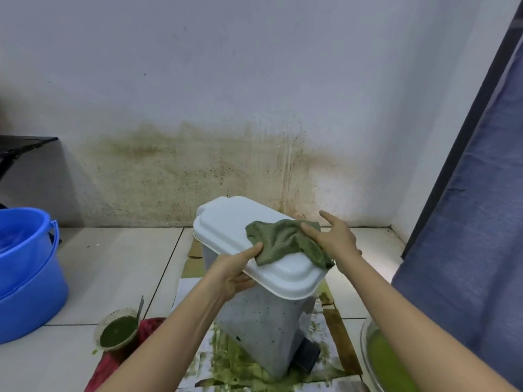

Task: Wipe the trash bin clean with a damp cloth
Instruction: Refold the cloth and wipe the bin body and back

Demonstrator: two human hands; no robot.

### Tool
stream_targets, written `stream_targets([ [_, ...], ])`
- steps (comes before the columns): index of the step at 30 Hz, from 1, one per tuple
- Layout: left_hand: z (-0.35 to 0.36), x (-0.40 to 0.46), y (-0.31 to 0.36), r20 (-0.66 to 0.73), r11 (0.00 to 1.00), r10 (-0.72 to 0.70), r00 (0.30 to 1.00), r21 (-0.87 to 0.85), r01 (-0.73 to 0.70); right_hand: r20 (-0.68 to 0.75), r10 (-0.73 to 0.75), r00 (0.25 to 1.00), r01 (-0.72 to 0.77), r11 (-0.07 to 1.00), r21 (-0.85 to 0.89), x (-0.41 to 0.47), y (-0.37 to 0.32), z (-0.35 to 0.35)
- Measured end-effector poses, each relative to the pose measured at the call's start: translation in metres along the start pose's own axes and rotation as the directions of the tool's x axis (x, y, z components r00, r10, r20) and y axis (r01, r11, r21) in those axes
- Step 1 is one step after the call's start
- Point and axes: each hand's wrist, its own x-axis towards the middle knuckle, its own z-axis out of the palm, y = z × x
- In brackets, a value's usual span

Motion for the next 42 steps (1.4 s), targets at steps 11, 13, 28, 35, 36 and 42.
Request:
stream_targets([
  [11, -0.067, 0.074, 0.056, -0.058, 0.922, 0.296, 0.954, 0.28, -0.268, 0.005, 0.028, 1.0, -0.028, 0.954, 0.3, -0.06, 0.023, 0.056],
  [13, -0.067, 0.088, 0.054, 0.008, 0.912, 0.327, 0.945, 0.26, -0.318, -0.073, 0.022, 0.997, 0.002, 0.946, 0.324, -0.052, 0.027, 0.058],
  [28, -0.032, 0.053, 0.013, -0.414, 0.743, 0.573, 0.707, -0.104, -0.662, -0.09, -0.208, 0.974, 0.227, 0.89, 0.394, 0.019, -0.003, -0.003],
  [35, -0.02, 0.04, -0.03, -0.492, 0.766, 0.552, 0.673, -0.02, -0.643, -0.033, -0.188, 0.982, 0.189, 0.929, 0.319, 0.032, 0.028, 0.011],
  [36, -0.018, 0.041, -0.031, -0.487, 0.764, 0.556, 0.673, -0.019, -0.645, -0.045, -0.178, 0.983, 0.184, 0.931, 0.316, 0.033, 0.032, 0.009],
  [42, -0.013, 0.044, -0.026, -0.491, 0.754, 0.581, 0.649, 0.024, -0.656, -0.055, -0.229, 0.972, 0.234, 0.912, 0.338, 0.031, 0.043, 0.004],
])
